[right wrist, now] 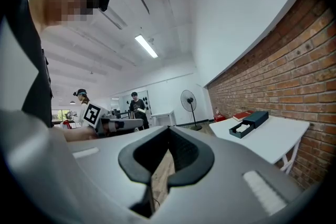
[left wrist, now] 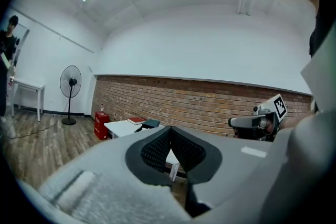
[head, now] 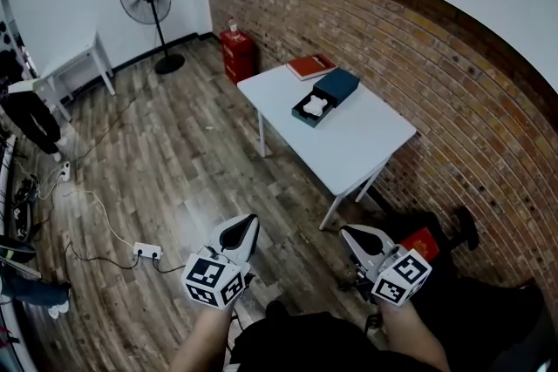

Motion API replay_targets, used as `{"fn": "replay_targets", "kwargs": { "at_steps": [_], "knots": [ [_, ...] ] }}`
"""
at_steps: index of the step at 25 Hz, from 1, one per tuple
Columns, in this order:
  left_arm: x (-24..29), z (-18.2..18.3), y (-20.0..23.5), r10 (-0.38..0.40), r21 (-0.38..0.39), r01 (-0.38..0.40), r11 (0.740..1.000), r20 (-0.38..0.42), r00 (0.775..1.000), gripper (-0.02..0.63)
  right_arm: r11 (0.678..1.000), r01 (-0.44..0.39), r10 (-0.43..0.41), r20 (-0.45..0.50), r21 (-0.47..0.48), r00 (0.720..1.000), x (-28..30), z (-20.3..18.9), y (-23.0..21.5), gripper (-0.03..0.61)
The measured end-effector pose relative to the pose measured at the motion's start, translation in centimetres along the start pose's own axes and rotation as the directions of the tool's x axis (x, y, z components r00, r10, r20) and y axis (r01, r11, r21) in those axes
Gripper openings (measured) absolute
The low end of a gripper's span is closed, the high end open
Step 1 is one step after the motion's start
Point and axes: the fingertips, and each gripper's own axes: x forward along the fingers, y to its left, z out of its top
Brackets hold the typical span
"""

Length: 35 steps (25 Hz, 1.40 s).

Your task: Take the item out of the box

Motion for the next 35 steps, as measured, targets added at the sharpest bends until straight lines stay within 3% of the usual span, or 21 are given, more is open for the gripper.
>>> {"fn": "replay_targets", "kwargs": {
  "at_steps": [8,15,28,35],
  "knots": [
    [-0.9,-0.2,4.9,0.034,-0.031,-0.034,0.999,-0.003,0.999,0.000,0.998,-0.055,0.054,-0.050,-0.023,0.997,5.6,-0.5,1.3,0.000],
    [1.5,-0.4,8.3,0.065,-0.034,-0.066,0.997,-0.024,0.998,0.000,0.997,-0.076,0.077,-0.062,0.004,0.995,9.6,-1.1,-1.5,0.000],
    [14.0,1.5,15.6,0.109,-0.018,-0.111,0.994,-0.062,0.992,0.000,0.989,-0.145,0.147,-0.106,0.025,0.984,20.2,-0.4,-12.7,0.000],
    [23.5,2.7,17.6,0.091,0.000,-0.091,0.996,-0.104,0.990,0.000,0.992,-0.114,0.119,-0.093,0.059,0.989,23.3,1.2,-21.5,0.000]
  ]
}}
